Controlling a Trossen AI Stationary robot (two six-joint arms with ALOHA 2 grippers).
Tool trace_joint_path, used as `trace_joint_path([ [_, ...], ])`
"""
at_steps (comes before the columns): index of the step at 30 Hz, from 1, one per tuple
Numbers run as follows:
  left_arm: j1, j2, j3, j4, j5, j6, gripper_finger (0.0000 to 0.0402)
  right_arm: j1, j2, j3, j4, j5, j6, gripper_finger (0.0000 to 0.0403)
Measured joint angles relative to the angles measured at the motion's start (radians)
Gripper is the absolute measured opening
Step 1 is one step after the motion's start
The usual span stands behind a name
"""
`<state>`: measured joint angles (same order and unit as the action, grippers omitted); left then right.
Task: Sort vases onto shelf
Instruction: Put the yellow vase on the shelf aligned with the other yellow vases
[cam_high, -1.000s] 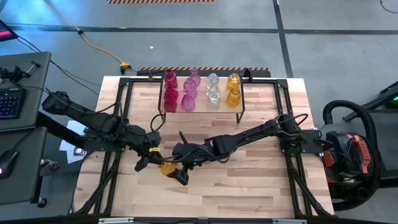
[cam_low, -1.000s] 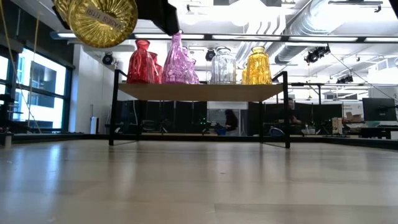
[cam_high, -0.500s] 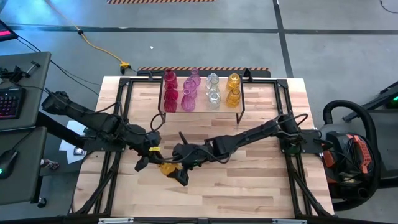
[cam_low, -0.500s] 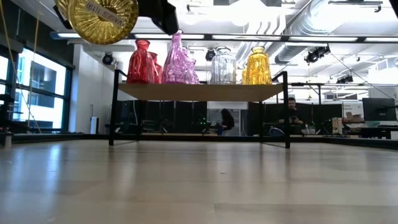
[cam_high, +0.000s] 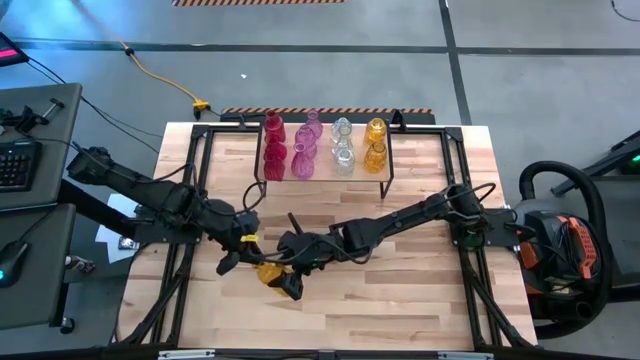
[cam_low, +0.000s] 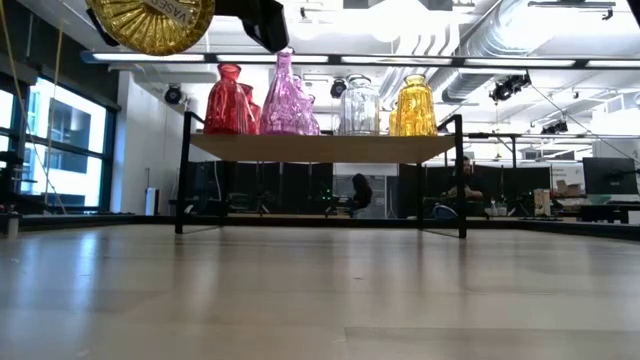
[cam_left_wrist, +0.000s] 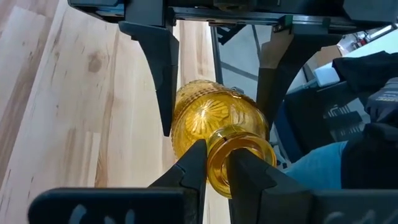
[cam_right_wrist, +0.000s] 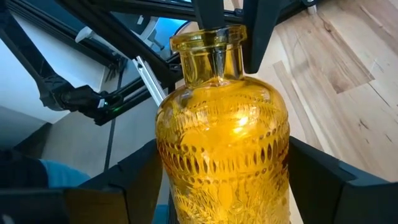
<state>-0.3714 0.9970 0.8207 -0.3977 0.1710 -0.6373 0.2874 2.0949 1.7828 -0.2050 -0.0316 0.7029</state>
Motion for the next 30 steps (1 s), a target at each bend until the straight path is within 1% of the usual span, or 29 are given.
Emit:
trace_joint_path([
  [4,0.002,0.0,0.0,0.005,0.021,0.003,0.0047,0.0,0.0,0.0,0.005,-0.001,0.001,0.0261],
  [7,0.009,0.0,0.0,0.012,0.039,-0.003,0.0063,0.001,0.0,0.0,0.009,-0.001,0.005,0.0261],
  [13,0.042,0.0,0.0,0.009,0.122,-0.032,0.0099,0.003,0.0,0.0,0.014,0.0,0.027,0.026],
  [17,0.061,-0.004,0.0,0.008,0.153,-0.036,0.0115,0.003,0.0,0.001,0.036,0.0,0.034,0.0259],
  [22,0.072,-0.042,0.0,0.01,0.168,-0.043,0.0122,0.008,0.0,0.015,0.064,0.012,0.036,0.0259],
  [30,0.072,-0.147,0.0,-0.003,0.161,-0.042,0.012,-0.002,0.0,0.024,0.076,0.008,0.029,0.0259],
])
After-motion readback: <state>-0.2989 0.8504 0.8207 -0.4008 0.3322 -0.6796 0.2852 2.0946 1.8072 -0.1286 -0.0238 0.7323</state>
